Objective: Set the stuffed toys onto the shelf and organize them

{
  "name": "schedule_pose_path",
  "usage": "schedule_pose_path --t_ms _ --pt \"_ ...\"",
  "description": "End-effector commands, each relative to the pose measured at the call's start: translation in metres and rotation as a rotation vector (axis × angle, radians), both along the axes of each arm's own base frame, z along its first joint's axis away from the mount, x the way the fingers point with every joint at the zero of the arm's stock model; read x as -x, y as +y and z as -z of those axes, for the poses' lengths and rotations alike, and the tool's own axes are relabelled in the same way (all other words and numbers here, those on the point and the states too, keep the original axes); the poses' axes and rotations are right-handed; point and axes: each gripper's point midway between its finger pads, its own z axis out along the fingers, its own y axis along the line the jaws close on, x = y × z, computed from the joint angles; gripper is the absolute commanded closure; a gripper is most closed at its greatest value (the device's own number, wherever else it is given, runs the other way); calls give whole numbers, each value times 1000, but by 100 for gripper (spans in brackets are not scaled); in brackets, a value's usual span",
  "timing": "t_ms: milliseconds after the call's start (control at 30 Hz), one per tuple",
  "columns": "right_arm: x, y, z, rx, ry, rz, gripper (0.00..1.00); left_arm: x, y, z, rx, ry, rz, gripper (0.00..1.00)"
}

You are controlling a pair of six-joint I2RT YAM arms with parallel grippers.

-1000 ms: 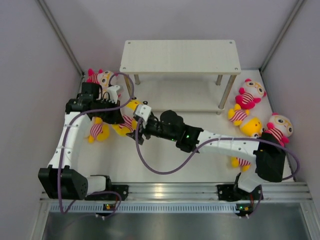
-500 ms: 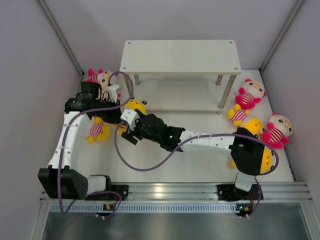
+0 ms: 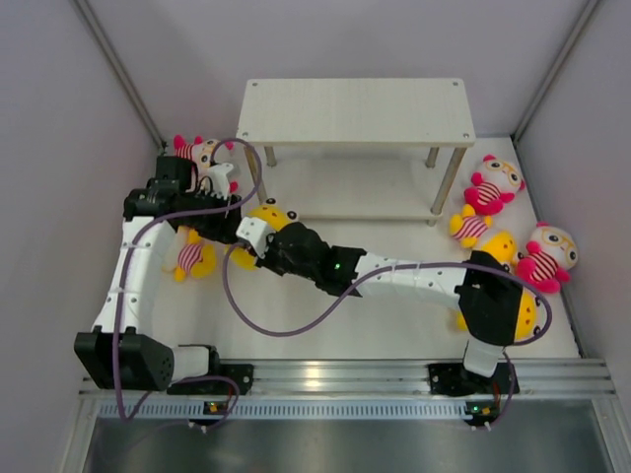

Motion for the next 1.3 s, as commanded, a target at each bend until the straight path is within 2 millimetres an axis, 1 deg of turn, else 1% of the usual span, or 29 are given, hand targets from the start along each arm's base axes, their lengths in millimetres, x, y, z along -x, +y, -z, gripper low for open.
schedule_pose_path --t_ms 0,33,67,100,133,200,233,300,333,400,433,500,533,567,600,633,667,700,733,767,800,867,900,967,1000,1033,1133,1200,1267 --pt "13 -18 -35 1 1 -125 100 -6 17 -33 -104 -100 -25 40" --pt "16 -30 -26 58 34 -157 100 -8 25 -37 -148 -118 -37 33" --pt "20 -37 -41 59 7 -197 100 -10 31 -42 -179 -135 -59 23" --pt "28 -41 -46 64 15 -260 100 -14 45 -53 -242 -177 -110 21" --pt "28 -52 -59 73 -11 -284 100 -15 51 -59 -273 -197 -131 19" --pt "41 -66 -67 106 16 -361 100 -15 69 -70 -351 -229 -198 16" --pt "38 -77 -82 104 -16 -375 100 -16 74 -78 -372 -251 -220 14" --pt "47 -92 -104 120 -21 -428 100 -15 83 -84 -411 -267 -250 14" --pt "45 -99 -135 96 -97 -438 100 -15 89 -86 -437 -272 -270 14" --pt "48 -112 -156 103 -147 -456 100 -14 93 -90 -446 -281 -284 14" --pt "47 -120 -188 73 -236 -456 100 -15 92 -89 -439 -281 -283 14" --pt "43 -133 -222 29 -322 -450 100 -14 87 -88 -419 -279 -271 14" --pt "41 -140 -250 -9 -373 -441 100 -14 84 -86 -404 -273 -258 14" --pt "41 -146 -263 -31 -397 -455 100 -13 83 -84 -398 -269 -252 14" --pt "22 -159 -271 -17 -423 -405 100 -13 82 -83 -394 -265 -247 14" --pt "13 -169 -289 -27 -469 -367 100 -12 80 -80 -387 -258 -239 14" --pt "1 -176 -292 -10 -489 -335 100 -12 79 -77 -386 -249 -234 14" --pt "-22 -186 -283 43 -488 -301 100 -11 79 -74 -386 -242 -229 14" --pt "-31 -196 -293 51 -507 -281 100 -11 76 -71 -377 -233 -216 14" --pt "-38 -200 -293 61 -504 -288 100 -10 75 -67 -373 -221 -212 14" --pt "-62 -218 -288 108 -490 -249 100 -11 74 -64 -370 -215 -206 14" --pt "-80 -232 -286 114 -481 -246 100 -11 73 -62 -366 -209 -193 14" --pt "-104 -254 -283 124 -472 -196 100 -12 73 -61 -365 -206 -190 14" --pt "-116 -270 -284 82 -457 -212 100 -12 71 -59 -360 -200 -181 14" --pt "-134 -295 -281 75 -434 -164 100 -13 71 -59 -359 -200 -178 14" --pt "-135 -302 -281 48 -421 -183 100 -13 70 -57 -359 -195 -174 14" --pt "-160 -336 -270 61 -367 -83 100 -15 70 -54 -360 -186 -168 14" --pt "-167 -342 -259 83 -343 -67 100 -15 69 -53 -357 -180 -164 14" --pt "-165 -343 -246 89 -293 -81 98 -17 68 -50 -353 -167 -162 15"
